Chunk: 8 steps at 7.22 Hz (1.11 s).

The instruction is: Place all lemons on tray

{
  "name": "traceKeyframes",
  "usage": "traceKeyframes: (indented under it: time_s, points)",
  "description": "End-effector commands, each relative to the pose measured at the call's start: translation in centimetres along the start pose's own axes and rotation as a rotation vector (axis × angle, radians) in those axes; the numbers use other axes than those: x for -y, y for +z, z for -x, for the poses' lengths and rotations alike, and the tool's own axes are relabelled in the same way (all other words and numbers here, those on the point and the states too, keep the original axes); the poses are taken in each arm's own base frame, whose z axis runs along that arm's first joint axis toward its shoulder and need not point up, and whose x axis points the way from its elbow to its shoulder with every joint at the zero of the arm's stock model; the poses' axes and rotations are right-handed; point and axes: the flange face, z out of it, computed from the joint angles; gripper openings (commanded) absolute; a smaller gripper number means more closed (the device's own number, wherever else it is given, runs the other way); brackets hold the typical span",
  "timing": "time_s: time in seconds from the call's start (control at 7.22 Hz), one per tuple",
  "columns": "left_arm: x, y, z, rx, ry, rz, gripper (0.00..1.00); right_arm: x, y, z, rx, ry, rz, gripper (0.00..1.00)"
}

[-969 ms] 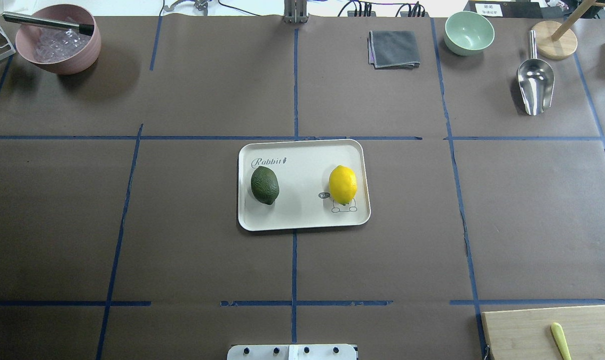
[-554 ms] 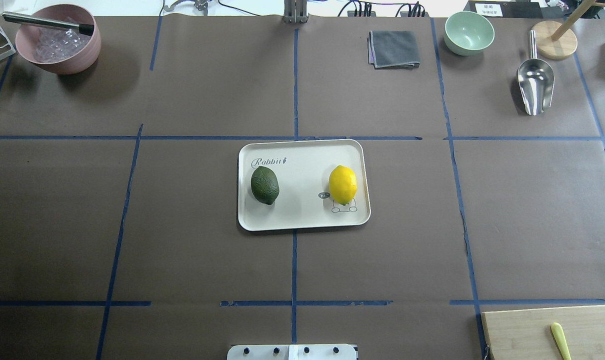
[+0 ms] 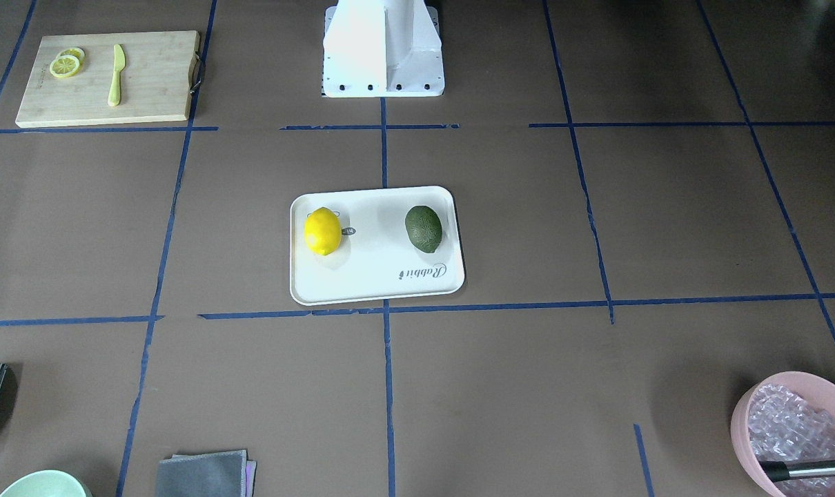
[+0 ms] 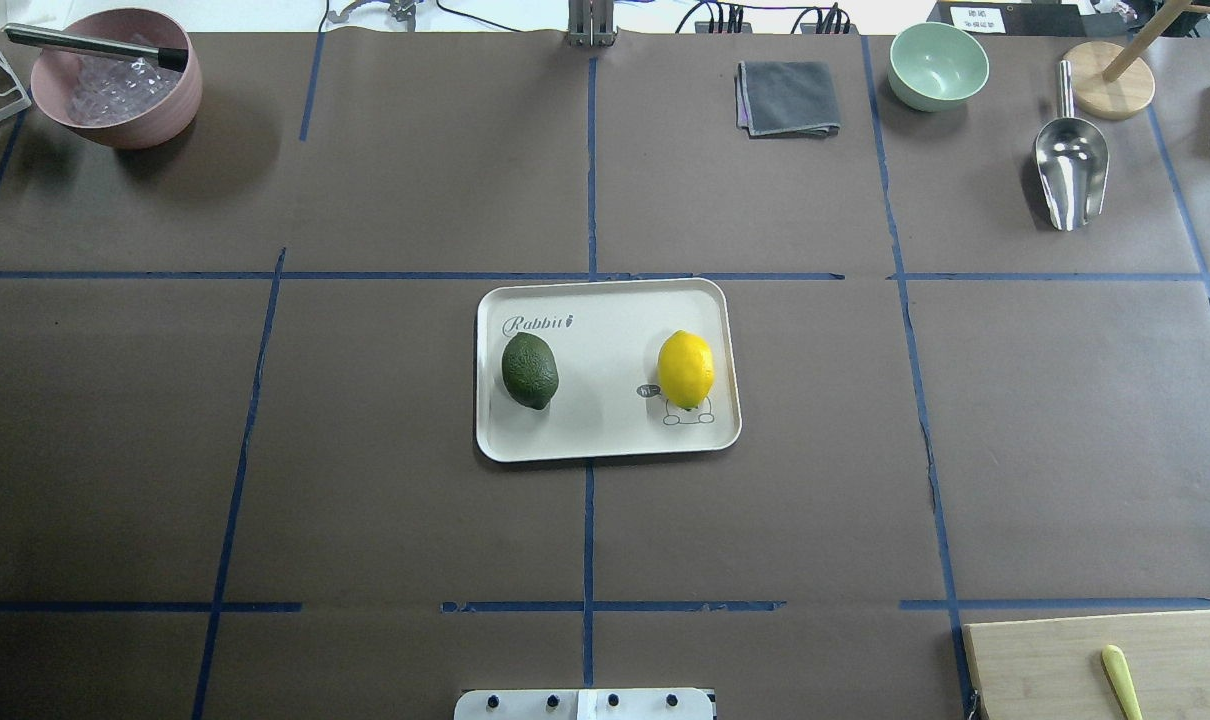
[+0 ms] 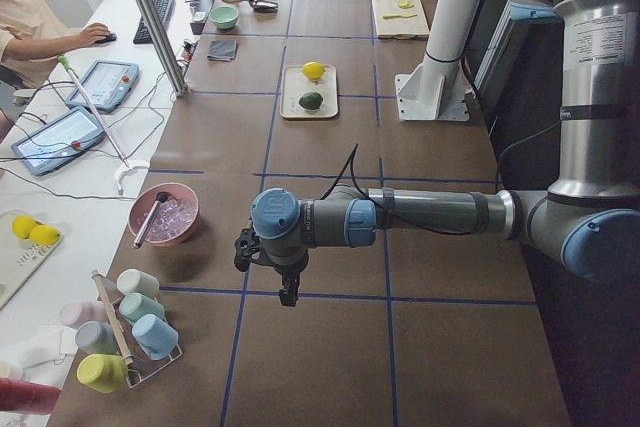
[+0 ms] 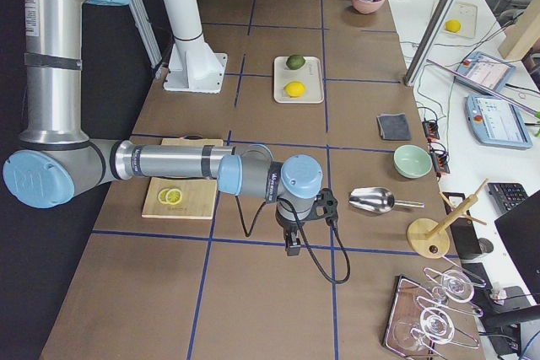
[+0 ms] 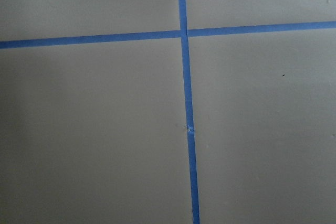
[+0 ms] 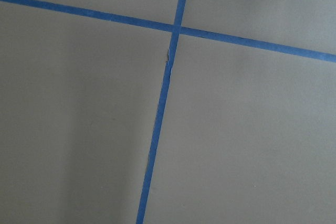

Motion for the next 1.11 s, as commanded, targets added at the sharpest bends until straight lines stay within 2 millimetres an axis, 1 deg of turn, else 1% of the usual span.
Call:
traceKeyframes:
  time_s: [0.0,0.14,0.55,0.69,0.97]
  points:
    - [0.12,-0.14,-0.08,0.0,-0.049,0.046,1.0,-0.23,0.2,-0.24,-0.009,-0.004,0.004,1.0]
    - [-0.37,0.08,0.56,0.033,-0.051,0.054,1.0,-0.15,0.15,-0.21,-0.009,-0.002,0.003,1.0]
    - [0.14,-0.53,0.06,0.055,-0.04,0.044,1.0,-0.06,0.2,-0.16,-0.008,0.004,0.003,1.0]
    - [0.2,-0.55,-0.08,0.053,-0.027,0.041,1.0,0.05,0.04,-0.03,-0.008,0.001,0.0,1.0]
    - [-0.25,-0.11,0.36,0.055,-0.001,0.021,1.0,0.45,-0.4,0.35,-0.005,-0.008,-0.01,1.0]
